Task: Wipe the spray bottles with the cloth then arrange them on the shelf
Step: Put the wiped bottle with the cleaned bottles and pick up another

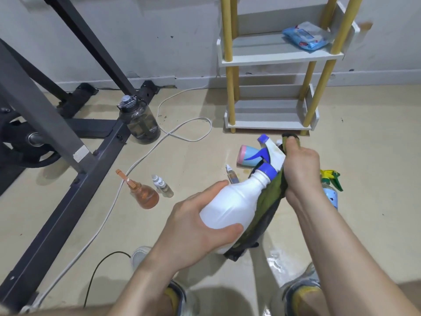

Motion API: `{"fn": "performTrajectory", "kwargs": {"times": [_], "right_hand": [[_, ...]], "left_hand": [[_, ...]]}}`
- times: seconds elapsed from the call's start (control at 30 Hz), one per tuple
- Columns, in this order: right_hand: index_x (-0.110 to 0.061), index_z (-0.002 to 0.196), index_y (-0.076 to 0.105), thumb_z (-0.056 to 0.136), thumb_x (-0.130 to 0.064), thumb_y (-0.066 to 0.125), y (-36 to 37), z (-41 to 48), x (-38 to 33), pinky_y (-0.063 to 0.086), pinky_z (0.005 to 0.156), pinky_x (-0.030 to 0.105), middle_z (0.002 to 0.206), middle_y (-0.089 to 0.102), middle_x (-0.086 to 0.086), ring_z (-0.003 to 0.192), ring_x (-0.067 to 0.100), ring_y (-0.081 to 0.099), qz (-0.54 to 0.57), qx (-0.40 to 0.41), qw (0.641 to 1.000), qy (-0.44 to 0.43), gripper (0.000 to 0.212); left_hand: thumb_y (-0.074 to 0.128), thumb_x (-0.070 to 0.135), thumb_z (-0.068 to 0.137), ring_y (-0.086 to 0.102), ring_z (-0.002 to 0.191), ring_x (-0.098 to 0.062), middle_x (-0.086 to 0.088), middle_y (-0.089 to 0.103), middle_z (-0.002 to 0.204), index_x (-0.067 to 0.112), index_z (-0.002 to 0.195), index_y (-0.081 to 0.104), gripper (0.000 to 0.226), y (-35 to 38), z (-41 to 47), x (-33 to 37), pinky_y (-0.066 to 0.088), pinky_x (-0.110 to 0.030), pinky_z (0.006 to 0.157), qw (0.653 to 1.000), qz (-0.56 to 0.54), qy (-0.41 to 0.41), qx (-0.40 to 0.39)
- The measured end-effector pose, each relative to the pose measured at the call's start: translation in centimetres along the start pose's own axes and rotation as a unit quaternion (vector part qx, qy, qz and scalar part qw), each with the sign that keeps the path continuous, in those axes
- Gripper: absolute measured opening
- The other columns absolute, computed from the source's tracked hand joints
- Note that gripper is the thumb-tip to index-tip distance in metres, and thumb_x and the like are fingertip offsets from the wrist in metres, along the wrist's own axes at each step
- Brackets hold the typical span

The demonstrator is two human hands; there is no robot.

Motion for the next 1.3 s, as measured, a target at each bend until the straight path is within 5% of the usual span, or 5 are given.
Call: {"fn": "performTrajectory", "kwargs": {"times": [0.63,0.77,0.9,1.03,1.3], "right_hand": [[-0.078,0.114,0.039,0.085,-0.056,0.049,7.8,-10.6,4.6,0.04,0.111,0.041,0.139,0.052,-0.019,0.13,0.007,0.05,0.055,-0.271,0.96,-0.052,0.037],[-0.045,0.11,0.061,0.077,-0.044,0.071,7.6,-9.3,4.3,0.048,0.104,0.044,0.119,0.063,-0.023,0.118,0.013,0.06,0.062,-0.232,0.969,-0.056,0.035],[-0.036,0.108,0.066,0.074,-0.031,0.08,6.5,-7.3,5.7,0.052,0.099,0.045,0.115,0.069,-0.006,0.11,0.017,0.066,0.004,-0.262,0.965,-0.021,0.037],[-0.026,0.118,0.065,0.068,-0.028,0.087,7.6,-7.0,5.0,0.058,0.082,0.035,0.115,0.07,0.003,0.1,0.02,0.068,-0.033,-0.359,0.933,0.006,0.055],[-0.026,0.112,0.062,0.086,-0.035,0.073,13.5,-6.9,2.1,0.059,0.077,0.038,0.107,0.071,0.005,0.095,0.022,0.07,-0.008,-0.346,0.938,0.022,0.029]], "left_hand": [[0.051,0.055,0.093,0.062,0.115,-0.006,0.008,0.059,0.135,0.033,0.148,0.032,0.062,1.1,4.4,-2.4,0.049,-0.029,0.1,0.927,-0.318,-0.097,0.176],[0.051,0.046,0.099,0.063,0.098,0.011,0.016,0.062,0.124,0.036,0.143,0.03,0.05,1.0,3.4,-3.3,0.051,-0.022,0.091,0.931,-0.319,-0.148,0.097],[0.071,0.039,0.08,0.052,0.113,-0.017,0.004,0.047,0.132,0.027,0.138,0.036,0.07,-3.0,2.5,-3.7,0.044,-0.032,0.095,0.986,0.041,-0.106,0.123],[0.074,0.047,0.076,0.029,0.141,-0.024,-0.002,0.028,0.153,0.025,0.152,0.022,0.095,-6.3,1.9,-2.0,0.024,-0.046,0.114,0.876,0.466,0.122,0.025],[0.068,0.068,0.069,0.059,0.093,-0.029,0.002,0.057,0.109,0.035,0.132,0.029,0.082,-11.8,7.4,-2.0,0.042,-0.038,0.069,0.9,0.434,0.047,-0.023]]}}
Point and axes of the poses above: each hand's wrist, its own z-axis towards the middle knuckle, its own y-axis out of the palm, x = y × z, the point moved 4 cm from there along z, towards the middle knuckle
